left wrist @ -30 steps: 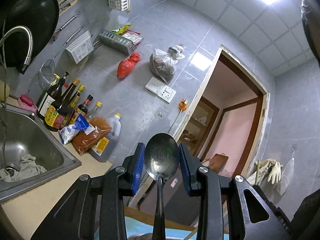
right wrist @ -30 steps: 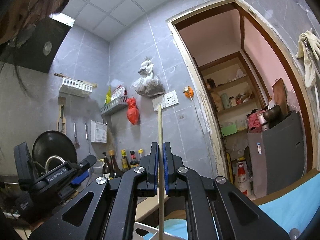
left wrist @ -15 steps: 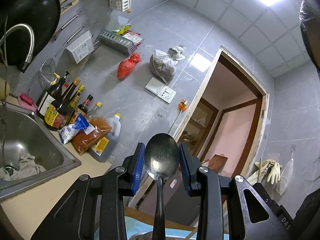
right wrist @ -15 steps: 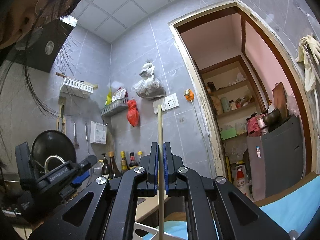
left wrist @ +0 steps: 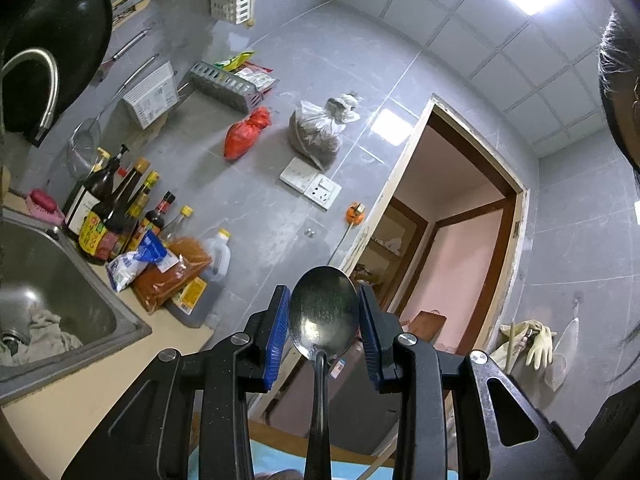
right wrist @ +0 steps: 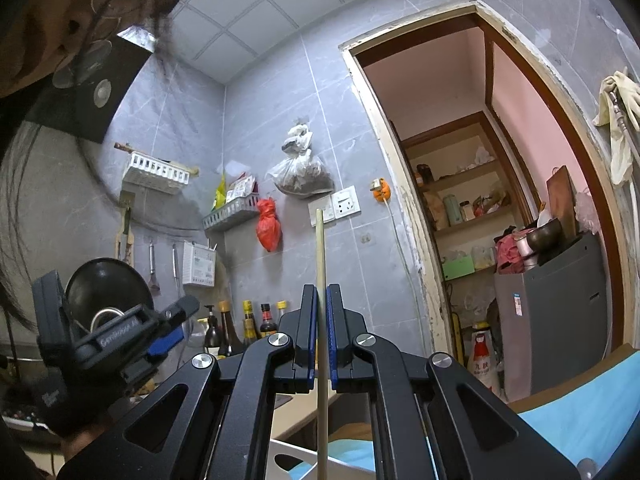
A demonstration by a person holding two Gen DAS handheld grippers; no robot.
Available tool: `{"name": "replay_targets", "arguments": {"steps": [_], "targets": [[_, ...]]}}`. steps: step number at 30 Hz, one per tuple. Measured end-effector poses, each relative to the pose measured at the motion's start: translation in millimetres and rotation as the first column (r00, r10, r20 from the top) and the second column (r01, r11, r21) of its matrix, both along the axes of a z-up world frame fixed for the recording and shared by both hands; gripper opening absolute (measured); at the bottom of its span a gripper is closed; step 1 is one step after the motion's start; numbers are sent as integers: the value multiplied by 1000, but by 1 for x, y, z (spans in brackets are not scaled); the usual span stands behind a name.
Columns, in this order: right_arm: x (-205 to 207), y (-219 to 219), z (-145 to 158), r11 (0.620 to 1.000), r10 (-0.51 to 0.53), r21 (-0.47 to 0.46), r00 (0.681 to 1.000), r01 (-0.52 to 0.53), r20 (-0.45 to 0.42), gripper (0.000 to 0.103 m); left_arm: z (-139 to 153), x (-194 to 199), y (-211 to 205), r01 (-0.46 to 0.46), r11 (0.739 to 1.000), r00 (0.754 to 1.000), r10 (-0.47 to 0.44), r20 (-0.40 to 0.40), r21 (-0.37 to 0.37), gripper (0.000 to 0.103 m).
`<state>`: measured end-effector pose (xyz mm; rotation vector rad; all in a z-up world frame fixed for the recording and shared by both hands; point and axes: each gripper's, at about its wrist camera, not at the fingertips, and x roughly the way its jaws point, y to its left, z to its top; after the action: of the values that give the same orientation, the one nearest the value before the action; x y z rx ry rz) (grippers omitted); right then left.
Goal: Organize utensils
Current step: 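Lift the spoon and chopstick with both tools and carry them over the white basket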
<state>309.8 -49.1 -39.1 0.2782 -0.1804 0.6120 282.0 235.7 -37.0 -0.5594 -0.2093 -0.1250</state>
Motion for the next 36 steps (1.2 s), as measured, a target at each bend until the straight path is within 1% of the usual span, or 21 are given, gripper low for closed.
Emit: {"name": "replay_targets", "arguments": {"steps": [6, 12, 15, 19, 23, 28, 31, 36], "targets": [[2, 1, 0, 1000, 3, 3, 1000, -3, -6, 3, -7, -1, 2, -4, 1000, 1000, 4, -14, -12, 29], [1, 3, 0, 1000, 9, -1, 1000, -9, -7, 3, 9, -1, 2, 21, 1000, 999, -21, 33, -12, 29], [1, 4, -1, 1000, 12, -4, 1000, -12, -13, 3, 13, 2, 0, 39, 999, 999, -39, 36, -1, 29], [3, 1, -1, 1000, 12, -1, 1000, -12, -23, 3, 8, 7, -1, 59, 998, 998, -59, 6, -5, 29], [4, 0, -2, 1000, 12, 4, 999, -12, -30, 3, -1, 11, 1, 74, 997, 997, -75, -26, -26, 29], [3, 2, -1, 1000, 15, -1, 999, -15, -28, 3, -10, 12, 2, 55, 997, 998, -56, -26, -46, 29], [3, 3, -2, 1000, 18, -2, 999, -18, -29, 3, -12, 9, 1, 50, 998, 998, -51, -33, -28, 29], [4, 1, -2, 1000, 29, 5, 999, -29, -33, 3, -14, 6, -5, 56, 998, 996, -55, -68, 5, 29]]}}
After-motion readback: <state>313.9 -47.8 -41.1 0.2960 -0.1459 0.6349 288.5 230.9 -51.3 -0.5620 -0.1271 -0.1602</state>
